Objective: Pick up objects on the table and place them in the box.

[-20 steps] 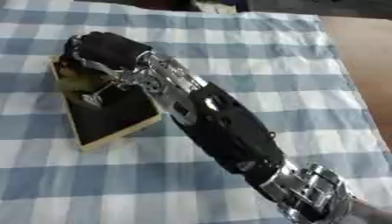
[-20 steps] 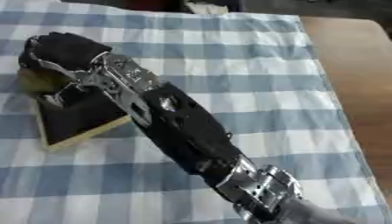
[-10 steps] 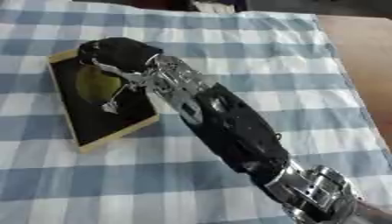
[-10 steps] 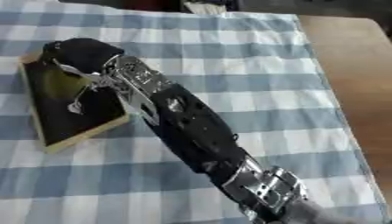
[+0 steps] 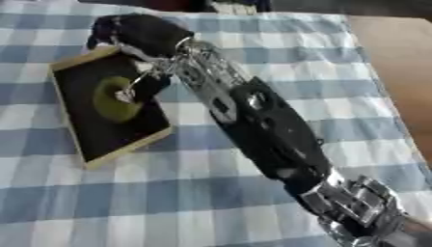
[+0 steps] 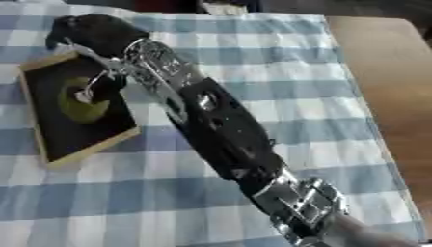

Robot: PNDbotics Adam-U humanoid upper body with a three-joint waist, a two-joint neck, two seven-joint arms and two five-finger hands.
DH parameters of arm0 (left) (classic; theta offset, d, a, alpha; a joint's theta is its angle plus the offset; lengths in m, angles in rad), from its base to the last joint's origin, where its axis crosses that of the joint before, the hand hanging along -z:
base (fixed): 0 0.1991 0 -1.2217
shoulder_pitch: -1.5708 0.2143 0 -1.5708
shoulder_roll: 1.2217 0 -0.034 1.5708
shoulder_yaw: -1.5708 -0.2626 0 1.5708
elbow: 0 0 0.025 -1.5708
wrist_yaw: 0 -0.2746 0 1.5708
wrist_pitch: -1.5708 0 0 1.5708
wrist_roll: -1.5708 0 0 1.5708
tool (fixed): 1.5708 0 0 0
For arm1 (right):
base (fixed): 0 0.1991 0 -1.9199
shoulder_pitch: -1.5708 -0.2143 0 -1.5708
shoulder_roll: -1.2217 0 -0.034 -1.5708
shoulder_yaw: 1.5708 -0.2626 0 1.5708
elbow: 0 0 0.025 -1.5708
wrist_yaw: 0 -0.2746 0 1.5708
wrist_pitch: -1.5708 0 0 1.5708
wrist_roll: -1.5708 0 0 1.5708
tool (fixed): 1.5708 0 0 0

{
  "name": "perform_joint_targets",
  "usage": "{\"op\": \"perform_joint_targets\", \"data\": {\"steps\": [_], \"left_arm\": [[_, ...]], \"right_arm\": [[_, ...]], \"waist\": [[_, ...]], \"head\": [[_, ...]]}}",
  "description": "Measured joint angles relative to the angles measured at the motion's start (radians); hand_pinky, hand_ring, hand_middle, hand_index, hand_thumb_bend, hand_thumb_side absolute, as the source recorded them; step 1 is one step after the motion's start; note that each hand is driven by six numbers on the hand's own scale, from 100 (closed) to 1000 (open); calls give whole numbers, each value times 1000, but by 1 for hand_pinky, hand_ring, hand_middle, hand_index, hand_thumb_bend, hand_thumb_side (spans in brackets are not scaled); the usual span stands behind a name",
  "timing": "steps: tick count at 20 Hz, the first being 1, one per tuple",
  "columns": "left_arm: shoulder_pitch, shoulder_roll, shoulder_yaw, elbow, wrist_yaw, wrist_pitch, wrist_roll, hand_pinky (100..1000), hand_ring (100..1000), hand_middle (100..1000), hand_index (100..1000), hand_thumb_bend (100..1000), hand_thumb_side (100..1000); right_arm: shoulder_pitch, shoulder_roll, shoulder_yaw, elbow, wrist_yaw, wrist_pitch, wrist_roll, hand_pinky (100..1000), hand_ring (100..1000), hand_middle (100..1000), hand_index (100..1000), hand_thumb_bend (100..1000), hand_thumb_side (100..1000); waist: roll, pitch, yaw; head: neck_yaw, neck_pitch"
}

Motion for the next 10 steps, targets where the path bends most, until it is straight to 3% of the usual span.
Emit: {"op": "perform_joint_targets", "data": {"steps": [4, 10], "left_arm": [[3, 0, 0, 0, -5, 2, 2, 694, 544, 721, 845, 144, 420], [18, 1, 5, 0, -20, 9, 5, 694, 543, 721, 845, 145, 417]], "right_arm": [[-7, -115, -42, -151, -197, 78, -33, 788, 773, 766, 828, 267, 277], [70, -334, -107, -394, -504, 213, -128, 787, 766, 757, 823, 174, 321]], "waist": [[1, -11, -12], [3, -22, -32]], "head": [[17, 8], [41, 15]]}}
